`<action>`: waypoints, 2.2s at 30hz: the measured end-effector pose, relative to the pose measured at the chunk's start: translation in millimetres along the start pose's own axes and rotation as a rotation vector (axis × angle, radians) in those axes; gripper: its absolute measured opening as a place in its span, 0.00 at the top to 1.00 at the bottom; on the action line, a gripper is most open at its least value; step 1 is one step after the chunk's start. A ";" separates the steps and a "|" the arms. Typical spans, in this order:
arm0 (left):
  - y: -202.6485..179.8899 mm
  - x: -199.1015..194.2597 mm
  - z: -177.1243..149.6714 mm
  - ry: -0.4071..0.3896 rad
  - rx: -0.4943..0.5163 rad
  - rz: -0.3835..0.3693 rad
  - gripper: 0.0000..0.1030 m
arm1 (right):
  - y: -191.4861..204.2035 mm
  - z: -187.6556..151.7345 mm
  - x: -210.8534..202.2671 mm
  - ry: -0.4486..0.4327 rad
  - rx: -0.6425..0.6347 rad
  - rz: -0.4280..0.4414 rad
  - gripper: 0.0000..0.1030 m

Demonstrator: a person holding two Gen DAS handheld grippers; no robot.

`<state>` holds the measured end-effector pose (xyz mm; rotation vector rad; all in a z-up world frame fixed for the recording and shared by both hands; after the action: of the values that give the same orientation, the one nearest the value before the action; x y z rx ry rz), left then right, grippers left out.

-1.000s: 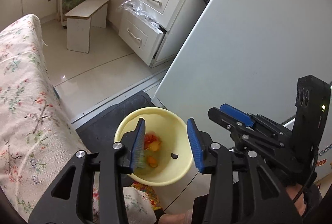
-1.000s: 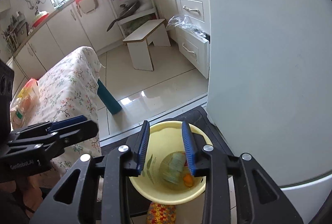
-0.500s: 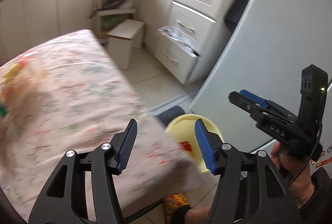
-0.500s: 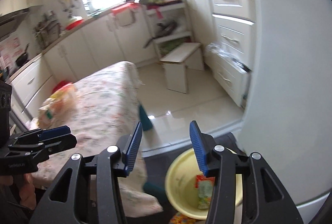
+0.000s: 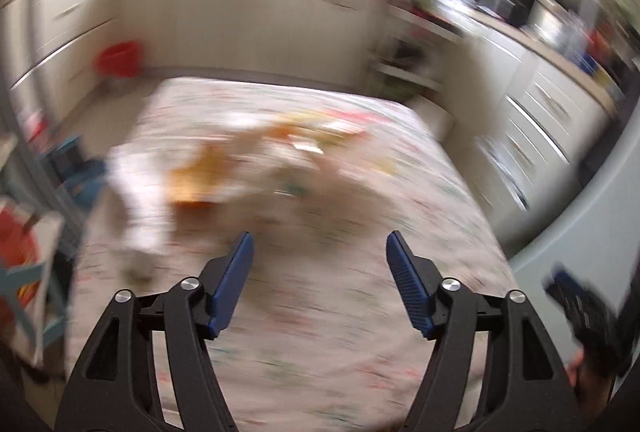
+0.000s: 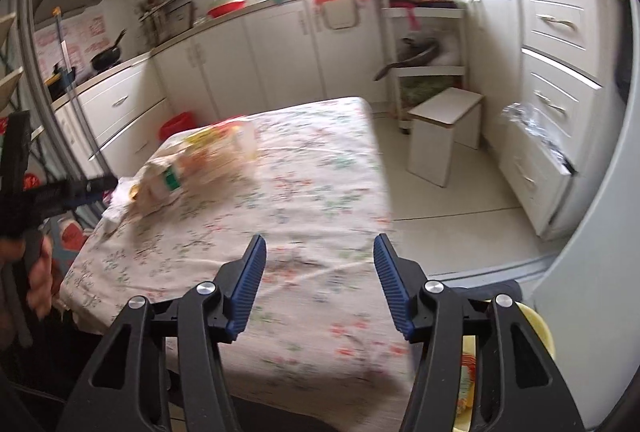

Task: Collect trash
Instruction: 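Grasp a white tissue with the left tool while the right tool grasps tissue, then lift the tissue with the left tool while the right tool grasps the red-print plastic bag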

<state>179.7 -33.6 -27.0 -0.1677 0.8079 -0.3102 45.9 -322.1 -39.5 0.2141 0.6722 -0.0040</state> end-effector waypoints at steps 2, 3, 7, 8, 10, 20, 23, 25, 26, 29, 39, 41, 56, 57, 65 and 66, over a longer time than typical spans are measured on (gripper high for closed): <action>40.5 0.8 13.1 -0.017 -0.113 0.063 0.34 | 13.4 0.4 5.8 0.010 -0.010 0.027 0.46; 56.9 2.6 18.6 -0.020 -0.154 0.088 0.34 | 22.5 2.0 9.7 0.014 -0.017 0.046 0.46; 100.3 21.9 37.5 0.003 -0.234 0.145 0.32 | 57.4 8.7 23.4 0.020 -0.051 0.099 0.42; 108.8 27.5 38.8 0.018 -0.245 0.160 0.31 | 65.8 9.5 26.9 0.024 -0.059 0.113 0.42; 118.9 43.0 42.3 0.046 -0.261 0.185 0.31 | 86.2 11.2 36.5 0.036 -0.084 0.146 0.41; 153.4 98.1 41.9 0.183 -0.250 0.207 0.32 | 160.2 28.9 91.9 0.083 -0.131 0.296 0.39; 150.9 102.6 42.6 0.199 -0.205 0.190 0.42 | 178.0 41.1 117.4 0.102 -0.105 0.320 0.36; 149.1 104.4 44.2 0.204 -0.198 0.166 0.50 | 183.8 49.3 133.6 0.118 -0.057 0.332 0.36; 149.4 106.3 45.5 0.207 -0.202 0.149 0.52 | 185.6 52.8 139.9 0.125 -0.028 0.336 0.36; 145.0 112.4 48.8 0.217 -0.196 0.108 0.65 | 190.6 58.8 158.2 0.148 0.050 0.336 0.36; 75.9 119.7 42.9 0.258 0.041 -0.079 0.96 | 183.1 47.9 154.3 0.206 0.049 0.349 0.87; 54.5 117.2 34.6 0.278 0.107 -0.136 0.97 | 173.6 45.4 146.3 0.212 0.037 0.343 0.87; 1.4 68.4 -19.4 0.332 0.217 -0.252 0.97 | 80.7 2.4 70.6 0.281 0.121 0.312 0.87; 4.8 63.8 -21.3 0.323 0.200 -0.249 0.97 | 78.7 -1.2 69.6 0.284 0.126 0.314 0.86; 23.1 59.3 -47.7 0.345 0.112 -0.145 0.91 | 60.8 -12.3 64.6 0.308 0.142 0.286 0.44; 22.3 59.8 -47.9 0.344 0.109 -0.144 0.87 | 54.6 -11.5 64.9 0.302 0.173 0.288 0.43</action>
<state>188.1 -34.1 -106.4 -0.0709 1.1185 -0.5269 93.6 -262.2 -77.7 0.4832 0.9372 0.2507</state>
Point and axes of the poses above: each gripper's, at about its wrist camera, not at the fingertips, and x roughly the way its jaws point, y to its left, z to its top, the point moved 4 cm from there along x, roughly the way its jaws point, and after that the axes turned 1 degree about -z, right-handed, at the moved point
